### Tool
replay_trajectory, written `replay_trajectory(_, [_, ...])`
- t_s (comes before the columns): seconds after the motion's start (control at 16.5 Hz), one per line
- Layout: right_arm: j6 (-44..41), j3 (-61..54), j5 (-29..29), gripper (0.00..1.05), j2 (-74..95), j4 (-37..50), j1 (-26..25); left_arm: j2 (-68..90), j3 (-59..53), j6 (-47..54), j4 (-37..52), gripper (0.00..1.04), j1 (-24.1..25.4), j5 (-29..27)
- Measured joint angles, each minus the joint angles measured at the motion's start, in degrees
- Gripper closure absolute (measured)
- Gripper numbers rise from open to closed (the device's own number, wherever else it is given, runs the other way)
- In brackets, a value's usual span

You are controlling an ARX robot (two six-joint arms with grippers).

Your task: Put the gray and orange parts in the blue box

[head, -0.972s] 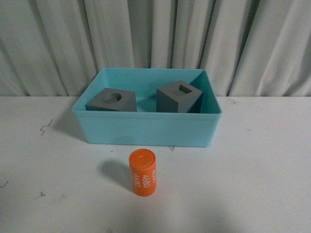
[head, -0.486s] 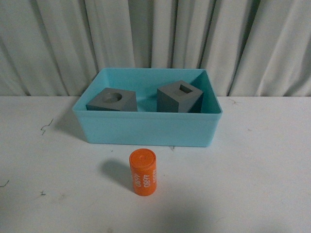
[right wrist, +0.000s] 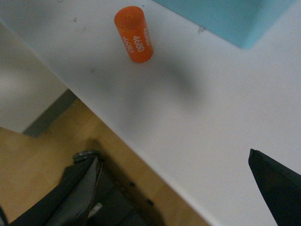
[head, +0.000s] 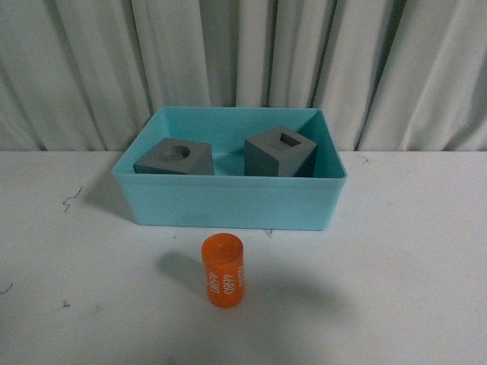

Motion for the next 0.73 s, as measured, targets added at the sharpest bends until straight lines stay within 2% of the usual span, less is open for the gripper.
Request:
replay_trajectory(0.18, [-6.8,7.2,2.7,0.06,10.8,4.8,6.8,0.0,0.0,0.0,0.0,0.07,0.0,0.0])
replay_trajectory(0.43, [-6.4,15.7,4.7,0.06,21.5,7.2,14.6,0.0,0.0,0.0,0.0,0.07,0.0,0.0])
replay_trajectory(0.73, [-2.9,24.5,5.9,0.06,31.7,7.6,20.6,0.0,0.0,0.0,0.0,0.07,0.0,0.0])
